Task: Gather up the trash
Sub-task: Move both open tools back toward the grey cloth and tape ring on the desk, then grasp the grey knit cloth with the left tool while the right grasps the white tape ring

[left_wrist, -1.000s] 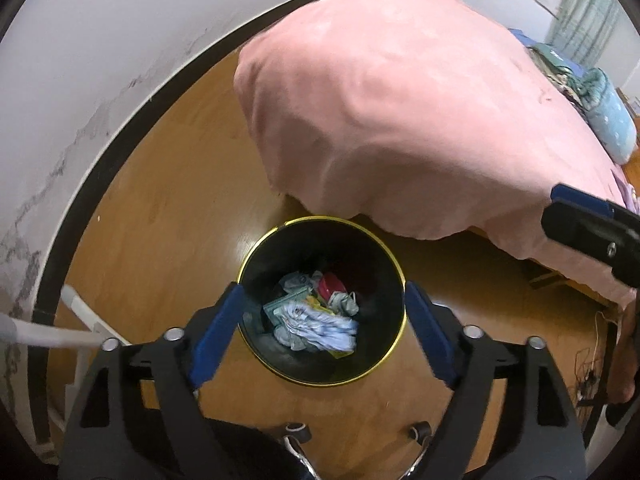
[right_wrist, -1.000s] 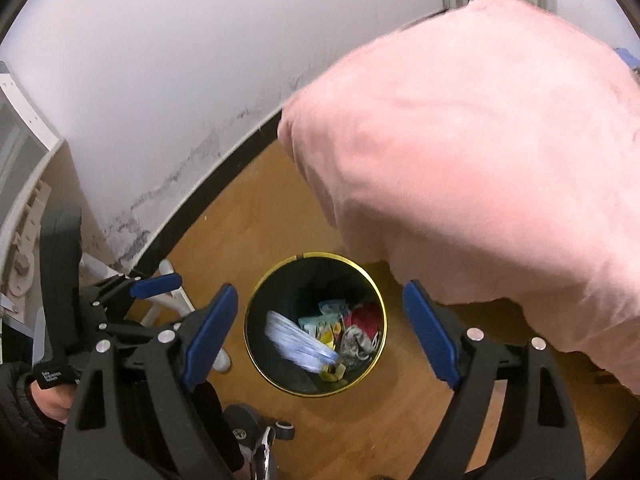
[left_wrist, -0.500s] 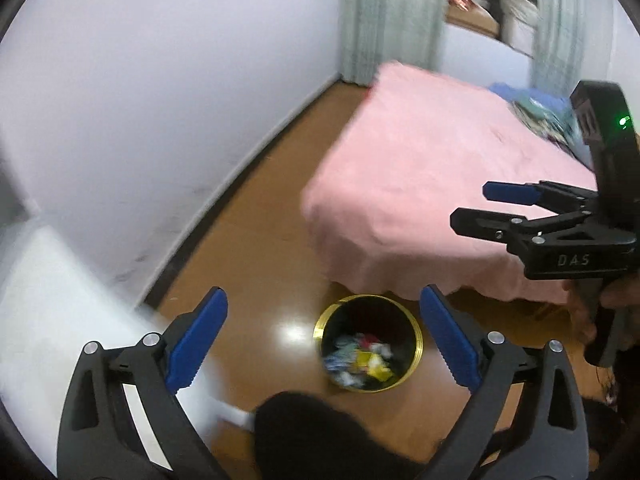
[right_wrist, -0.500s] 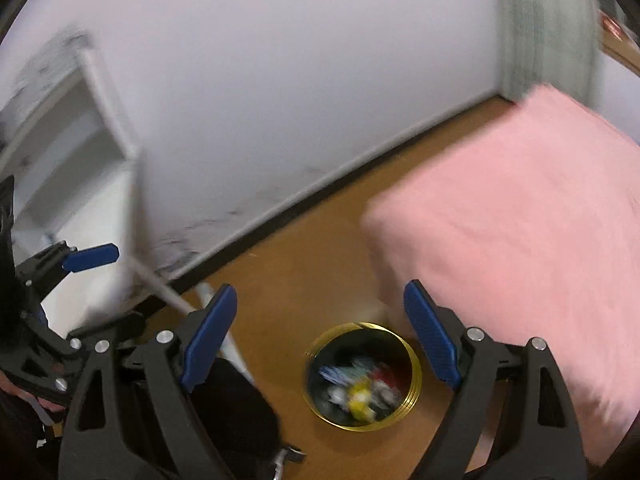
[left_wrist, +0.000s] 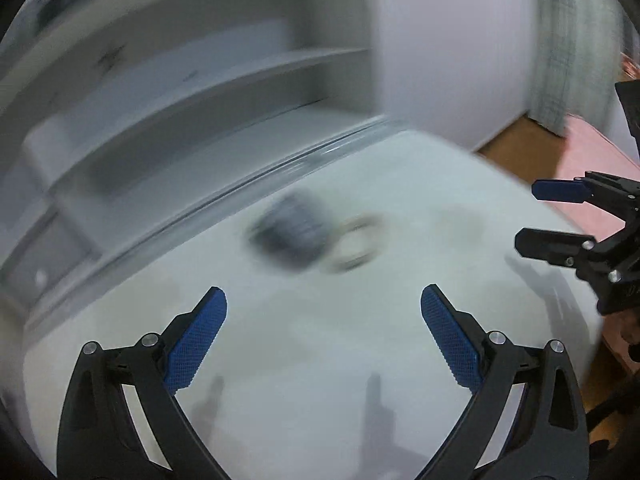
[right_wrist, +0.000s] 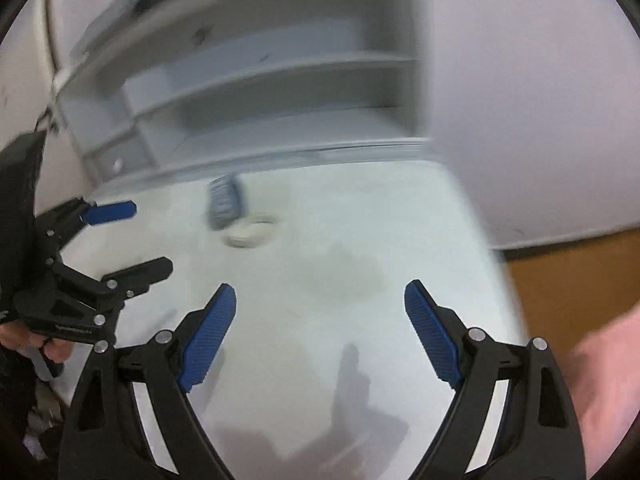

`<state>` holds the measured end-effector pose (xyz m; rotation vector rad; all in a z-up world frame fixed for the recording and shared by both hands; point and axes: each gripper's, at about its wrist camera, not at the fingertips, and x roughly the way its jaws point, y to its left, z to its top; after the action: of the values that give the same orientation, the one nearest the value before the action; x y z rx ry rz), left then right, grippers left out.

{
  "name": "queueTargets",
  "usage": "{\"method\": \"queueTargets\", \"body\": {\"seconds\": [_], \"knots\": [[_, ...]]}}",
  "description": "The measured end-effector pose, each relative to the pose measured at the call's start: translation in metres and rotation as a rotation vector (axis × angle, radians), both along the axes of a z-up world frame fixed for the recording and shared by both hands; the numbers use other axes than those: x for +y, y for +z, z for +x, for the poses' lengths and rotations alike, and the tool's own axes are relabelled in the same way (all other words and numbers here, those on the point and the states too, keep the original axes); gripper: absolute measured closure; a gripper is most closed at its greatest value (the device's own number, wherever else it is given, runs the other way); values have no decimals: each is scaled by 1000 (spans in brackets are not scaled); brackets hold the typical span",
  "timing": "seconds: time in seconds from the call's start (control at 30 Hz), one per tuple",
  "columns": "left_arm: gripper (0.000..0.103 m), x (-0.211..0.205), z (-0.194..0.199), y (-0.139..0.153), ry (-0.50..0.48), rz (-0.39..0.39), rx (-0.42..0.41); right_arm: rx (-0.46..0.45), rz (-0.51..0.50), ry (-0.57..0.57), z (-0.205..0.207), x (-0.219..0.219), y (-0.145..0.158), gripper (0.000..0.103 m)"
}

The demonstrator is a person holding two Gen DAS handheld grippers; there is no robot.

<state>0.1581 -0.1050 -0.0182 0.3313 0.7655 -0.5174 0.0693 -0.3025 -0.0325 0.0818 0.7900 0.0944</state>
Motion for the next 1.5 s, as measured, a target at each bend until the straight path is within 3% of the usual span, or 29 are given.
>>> {"method": "queueTargets", "body": {"seconds": [0.23,0.43,0.53,0.6,0.9,1.2,1.27,1.3,1.33,1.37,1.43,1.5], "knots": [[8,62,34,-17,83,-11,53,98,-46,81,72,58,-28,20],[8,57,50,-23,70,-14,79,151,-85,75,94,67,-45,20],[8,47,58,-27,58,-20,83,147,-109,74,100,70,-45,27],[8,43,60,-26,49,-24,81,133,-110,84,100,71,-42,44],[8,2,82,-29,-2,-74,130,116,-100,64,85,46,-35,45],[9,-38,96,-39,-22,-60,143,106,-91,7,54,2,-29,45],[18,-43,96,-41,-25,-46,134,106,-83,-5,49,-7,-29,45],[33,-46,97,-43,-28,-36,136,105,-82,-9,46,-10,-29,45],[42,-49,98,-45,-30,-23,141,105,-80,-11,44,-12,-29,45],[43,-52,96,-45,-34,-11,129,105,-77,-14,42,-15,-30,45],[72,-58,92,-44,-43,3,114,102,-73,-19,37,-20,-30,46],[77,-65,87,-43,-40,13,105,94,-70,-31,32,-27,-29,46]]}}
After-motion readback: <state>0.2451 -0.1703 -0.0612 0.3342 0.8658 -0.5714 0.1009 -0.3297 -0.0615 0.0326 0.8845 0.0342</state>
